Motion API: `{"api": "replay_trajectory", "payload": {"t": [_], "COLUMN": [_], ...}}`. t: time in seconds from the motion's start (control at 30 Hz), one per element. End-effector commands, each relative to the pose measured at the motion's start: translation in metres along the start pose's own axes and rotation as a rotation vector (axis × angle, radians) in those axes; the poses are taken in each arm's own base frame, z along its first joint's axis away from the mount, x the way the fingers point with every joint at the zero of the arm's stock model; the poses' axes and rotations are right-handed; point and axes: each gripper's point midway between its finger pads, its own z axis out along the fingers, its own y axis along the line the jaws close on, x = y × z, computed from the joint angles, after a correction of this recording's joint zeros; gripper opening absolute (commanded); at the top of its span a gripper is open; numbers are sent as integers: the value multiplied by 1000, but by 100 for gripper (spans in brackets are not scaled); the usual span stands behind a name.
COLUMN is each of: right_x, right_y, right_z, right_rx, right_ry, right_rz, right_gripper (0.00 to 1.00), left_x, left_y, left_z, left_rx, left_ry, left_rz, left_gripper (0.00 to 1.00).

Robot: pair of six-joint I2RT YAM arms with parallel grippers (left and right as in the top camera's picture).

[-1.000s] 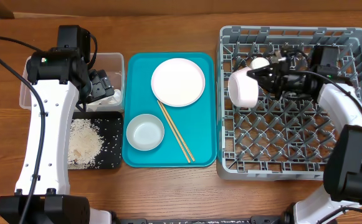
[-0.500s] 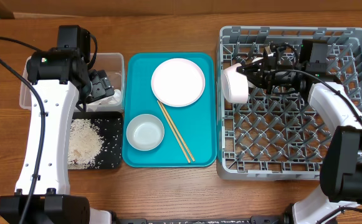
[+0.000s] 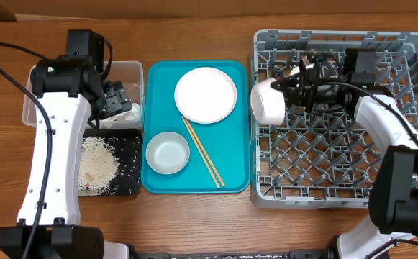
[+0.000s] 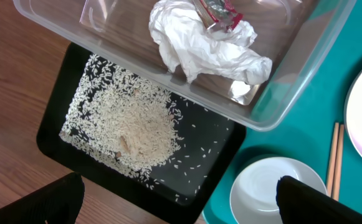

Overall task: Sort waste into correct bins and load items into the dishwasher
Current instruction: 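Carry the pink bowl into the rack and set it down tilted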

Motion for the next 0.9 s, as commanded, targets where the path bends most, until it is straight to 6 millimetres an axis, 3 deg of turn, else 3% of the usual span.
{"api": "replay_trajectory", "payload": {"t": [0.0, 0.2, 0.4, 0.7, 0.8, 0.87], "right_x": [-5, -10, -21, -27, -23, -17], "right_y": [-13, -39, -44, -50, -42, -34], "right_z": [-7, -26, -62, -119, -133, -140], "right_rx": [65, 176, 172, 149, 160, 271], "right_ry": [-50, -111, -193, -315, -341, -373], "right_rz": [-115, -146, -124, -73, -93, -107], "right_gripper": [4, 8, 40, 43, 43, 43], "left_x": [-4, -4, -4, -4, -4, -4], "left_y": [2, 2, 2, 2, 2, 2], "left_z": [-4, -4, -4, -4, -4, -4], "left_rx": [-6, -5, -5, -5, -5, -6], "left_ry": [-19, -19, -19, -19, -19, -19], "left_rz": [-7, -8, -8, -8, -7, -7], "left_gripper": [100, 100, 100, 100, 100, 100]}}
